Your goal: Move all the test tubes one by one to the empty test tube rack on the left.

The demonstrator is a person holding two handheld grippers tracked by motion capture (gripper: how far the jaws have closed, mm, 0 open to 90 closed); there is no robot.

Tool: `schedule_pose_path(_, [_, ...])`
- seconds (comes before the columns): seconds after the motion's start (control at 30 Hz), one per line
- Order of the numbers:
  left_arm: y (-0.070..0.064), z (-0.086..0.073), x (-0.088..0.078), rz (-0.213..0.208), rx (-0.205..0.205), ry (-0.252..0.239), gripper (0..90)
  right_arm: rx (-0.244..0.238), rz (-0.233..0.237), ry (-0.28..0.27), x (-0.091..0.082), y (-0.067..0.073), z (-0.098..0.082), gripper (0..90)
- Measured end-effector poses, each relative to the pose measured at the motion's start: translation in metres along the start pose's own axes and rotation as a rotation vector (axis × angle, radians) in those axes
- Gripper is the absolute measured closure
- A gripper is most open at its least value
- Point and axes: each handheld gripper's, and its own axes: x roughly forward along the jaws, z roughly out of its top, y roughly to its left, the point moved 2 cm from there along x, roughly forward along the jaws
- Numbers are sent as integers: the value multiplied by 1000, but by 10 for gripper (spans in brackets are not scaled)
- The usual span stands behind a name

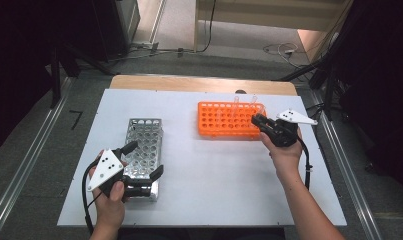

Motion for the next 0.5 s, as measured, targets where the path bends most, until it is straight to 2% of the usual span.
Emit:
schedule_pose_path(0.13, [-5,4,9,-33,5,5,0,-19,40,7,-9,16,1,741])
schedule_pose_path(0.23, [-12,10,23,-78,15,11,0,-25,69,14,-16,27,0,741])
schedule_pose_path(0.37, [-17,17,36,-82,30,3,0,-37,101,21,-24,40,-2,741])
schedule_pose_path(0.4, [-19,18,39,-95,27,3,0,-40,106,23,-26,44,-3,741])
schedule_pose_path(0.43, [-19,20,42,-130,19,8,0,-43,117,24,-27,47,-4,740])
schedule_pose_path(0.5, [-21,21,45,-129,21,7,0,-44,135,28,-31,54,-5,741])
